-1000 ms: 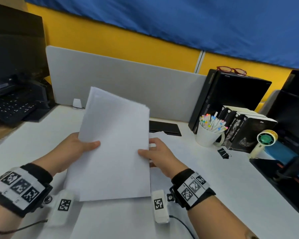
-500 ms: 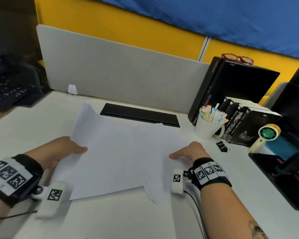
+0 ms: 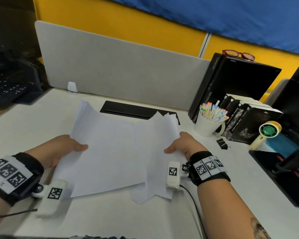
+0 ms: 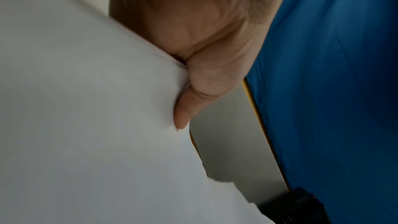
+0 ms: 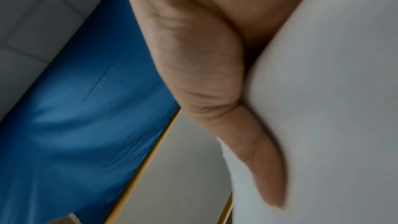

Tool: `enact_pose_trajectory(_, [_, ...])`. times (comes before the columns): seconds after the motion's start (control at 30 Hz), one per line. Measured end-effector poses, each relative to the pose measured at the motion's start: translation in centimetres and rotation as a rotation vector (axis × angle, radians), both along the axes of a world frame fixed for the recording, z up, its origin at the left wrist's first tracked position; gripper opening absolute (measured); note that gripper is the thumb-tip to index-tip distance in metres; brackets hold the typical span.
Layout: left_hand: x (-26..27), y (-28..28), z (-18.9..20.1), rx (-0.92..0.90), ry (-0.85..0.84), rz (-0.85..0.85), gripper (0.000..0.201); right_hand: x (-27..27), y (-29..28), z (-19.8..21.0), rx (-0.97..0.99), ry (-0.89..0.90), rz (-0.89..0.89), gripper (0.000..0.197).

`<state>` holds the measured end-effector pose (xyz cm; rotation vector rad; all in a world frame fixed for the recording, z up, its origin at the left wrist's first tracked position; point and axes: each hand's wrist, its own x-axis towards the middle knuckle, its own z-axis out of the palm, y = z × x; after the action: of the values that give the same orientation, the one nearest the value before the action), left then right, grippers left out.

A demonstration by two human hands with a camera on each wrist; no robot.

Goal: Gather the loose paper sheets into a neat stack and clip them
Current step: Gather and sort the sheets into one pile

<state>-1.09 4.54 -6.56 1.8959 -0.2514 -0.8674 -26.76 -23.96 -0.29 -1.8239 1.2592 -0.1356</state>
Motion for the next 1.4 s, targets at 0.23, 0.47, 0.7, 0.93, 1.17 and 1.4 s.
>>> enact_pose_trajectory(0.23, [-0.2, 0.2, 0.4, -0.027, 0.049, -0.004, 0.036, -1.3, -1.4, 2.4, -0.209, -0.475, -0.149, 0.059])
enact_pose_trajectory(0.47, [-1.2, 0.3, 0.7, -0.091, 0.013, -0.052, 0.04, -3.4, -1.7, 5.2, -0.072, -1.047, -0.031, 0.058])
enact_pose_trajectory(0.7, [-2.2, -0.1, 0.2, -0.257, -0.131, -0.061, 0.117, -0.8, 0.0, 2.8, 0.313, -1.056, 0.018, 0.058])
enact_pose_trajectory(0.93, [-2.9, -0.6, 0.9, -0.298, -0.055, 0.055, 0.028, 2.1, 2.8, -1.9, 0.36, -0.617, 0.128, 0.055])
enact_pose_trajectory(1.17, [-2.4, -0.3, 1.5, -0.357, 0.149, -0.002, 0.067, 2.8, 1.8, -4.4, 0.199, -0.345, -0.014, 0.066])
enact_pose_trajectory(1.4, [-2.1, 0.6, 2.0, -0.306, 0.173, -0.22, 0.048, 2.3, -0.4, -4.8, -0.036, -0.287, -0.177, 0.049])
